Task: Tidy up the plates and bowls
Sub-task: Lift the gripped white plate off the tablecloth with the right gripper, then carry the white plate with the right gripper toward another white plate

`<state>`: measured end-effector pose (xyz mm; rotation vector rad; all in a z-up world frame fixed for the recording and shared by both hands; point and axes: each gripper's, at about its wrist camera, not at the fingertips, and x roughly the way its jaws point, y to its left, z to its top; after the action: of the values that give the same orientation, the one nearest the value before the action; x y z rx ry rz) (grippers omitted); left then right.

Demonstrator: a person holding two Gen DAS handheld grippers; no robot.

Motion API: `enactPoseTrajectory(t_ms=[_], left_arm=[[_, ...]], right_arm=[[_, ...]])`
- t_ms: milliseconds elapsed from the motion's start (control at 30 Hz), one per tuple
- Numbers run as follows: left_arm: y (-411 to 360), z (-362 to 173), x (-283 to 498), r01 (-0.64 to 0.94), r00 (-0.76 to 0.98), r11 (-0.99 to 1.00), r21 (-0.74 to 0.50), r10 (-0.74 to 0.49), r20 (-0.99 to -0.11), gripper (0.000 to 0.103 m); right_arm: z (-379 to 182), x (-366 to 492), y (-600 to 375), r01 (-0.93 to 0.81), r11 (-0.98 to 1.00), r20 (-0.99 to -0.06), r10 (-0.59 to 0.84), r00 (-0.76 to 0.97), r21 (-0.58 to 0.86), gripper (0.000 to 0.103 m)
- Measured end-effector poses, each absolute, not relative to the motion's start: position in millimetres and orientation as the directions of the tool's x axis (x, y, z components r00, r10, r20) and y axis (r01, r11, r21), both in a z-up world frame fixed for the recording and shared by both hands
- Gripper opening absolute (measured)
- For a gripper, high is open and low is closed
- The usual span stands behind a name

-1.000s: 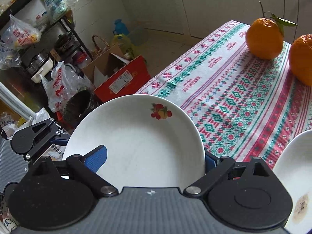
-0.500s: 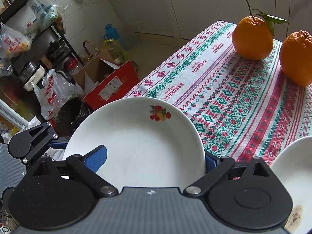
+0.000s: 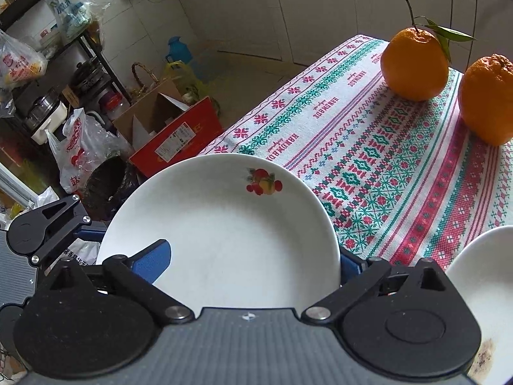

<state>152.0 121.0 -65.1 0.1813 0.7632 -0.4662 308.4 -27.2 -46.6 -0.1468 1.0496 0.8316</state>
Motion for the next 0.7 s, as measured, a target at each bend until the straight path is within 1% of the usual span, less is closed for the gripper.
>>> enactPoseTrajectory(t_ms=[367, 467, 700], left_arm=[[126, -62, 126, 0.421, 0.639, 0.907, -0.021, -0.313, -0.703, 0.102], [126, -57, 115, 0.404, 0.657, 0.915, -0.011, -0.298, -0.693, 0.102], [120, -44, 87, 0.361, 0.695, 0.932, -0.036, -0.294, -0.657, 0.102]], right_arm=[[-21, 277, -49, -0.643, 0.735, -0.793, 0.515, 0.325, 0.214, 0.103], [-13, 261, -57, -0.635, 0.747, -0.777, 0.514, 0.363, 0.198, 0.103], [4, 214, -84, -0.586, 0.797, -0.735, 0.483, 0.476, 0.144, 0.103]])
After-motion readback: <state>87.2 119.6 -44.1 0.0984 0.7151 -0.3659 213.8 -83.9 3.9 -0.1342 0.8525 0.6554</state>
